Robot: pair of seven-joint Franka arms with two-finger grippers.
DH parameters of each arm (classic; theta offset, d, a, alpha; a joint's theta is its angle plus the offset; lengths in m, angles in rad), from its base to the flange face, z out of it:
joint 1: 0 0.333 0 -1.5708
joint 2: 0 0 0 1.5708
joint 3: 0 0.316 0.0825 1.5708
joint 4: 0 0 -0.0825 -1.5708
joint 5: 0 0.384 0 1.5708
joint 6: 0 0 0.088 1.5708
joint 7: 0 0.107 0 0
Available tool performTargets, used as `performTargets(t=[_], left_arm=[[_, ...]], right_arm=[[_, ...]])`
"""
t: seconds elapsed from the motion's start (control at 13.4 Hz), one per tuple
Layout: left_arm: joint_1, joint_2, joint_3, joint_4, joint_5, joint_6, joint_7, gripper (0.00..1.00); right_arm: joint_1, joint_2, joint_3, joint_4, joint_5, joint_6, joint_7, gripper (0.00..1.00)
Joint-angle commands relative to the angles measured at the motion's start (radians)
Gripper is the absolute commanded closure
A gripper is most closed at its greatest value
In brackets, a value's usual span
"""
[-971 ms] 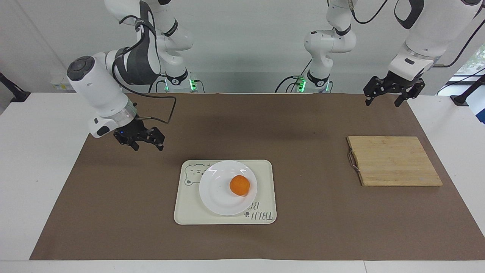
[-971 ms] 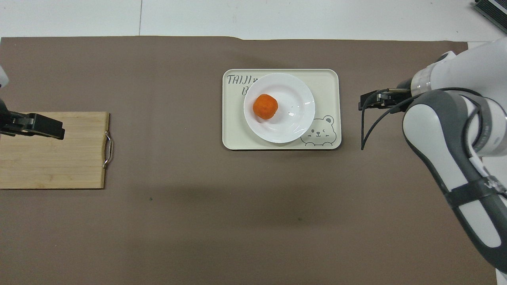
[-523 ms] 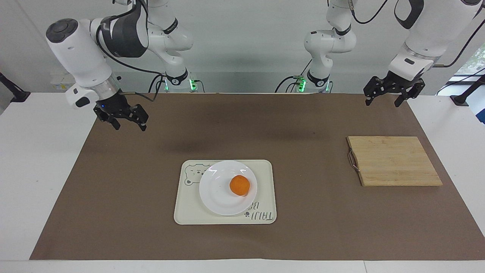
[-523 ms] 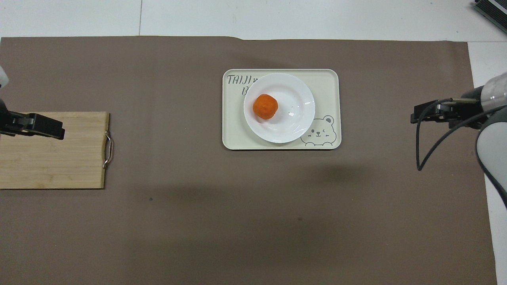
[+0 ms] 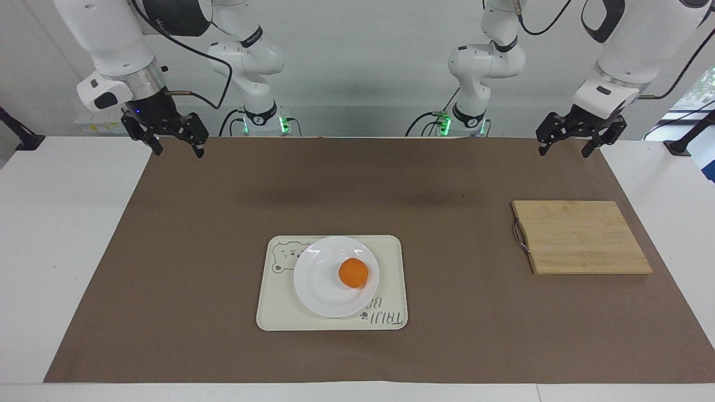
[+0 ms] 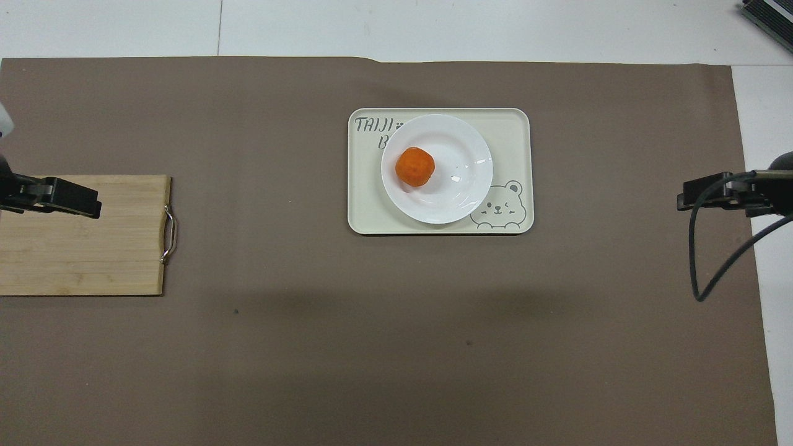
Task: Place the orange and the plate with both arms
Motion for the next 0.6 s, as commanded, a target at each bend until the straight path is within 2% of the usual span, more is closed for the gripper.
performTargets(t=[0.0,0.15,0.3,0.52], left_arm=[[0.011,0.006,-0.009,0.018,0.015,-0.015,0.007,0.00],[0.011,0.006,-0.009,0.018,0.015,-0.015,0.007,0.00],[0.011,0.006,-0.009,0.018,0.015,-0.015,0.007,0.00],[0.011,0.006,-0.009,0.018,0.015,-0.015,0.007,0.00]], right_arm=[[-0.012,-0.007,0.000,0.066,-0.021,-0.092,0.025,0.00],[-0.012,-0.033,-0.009,0.069,-0.023,-0.103,0.024,0.00],[-0.004,-0.082,-0.005,0.008,-0.021,-0.102,0.030,0.00],[0.008,-0.114,0.004,-0.041,-0.021,-0.082,0.033,0.00]])
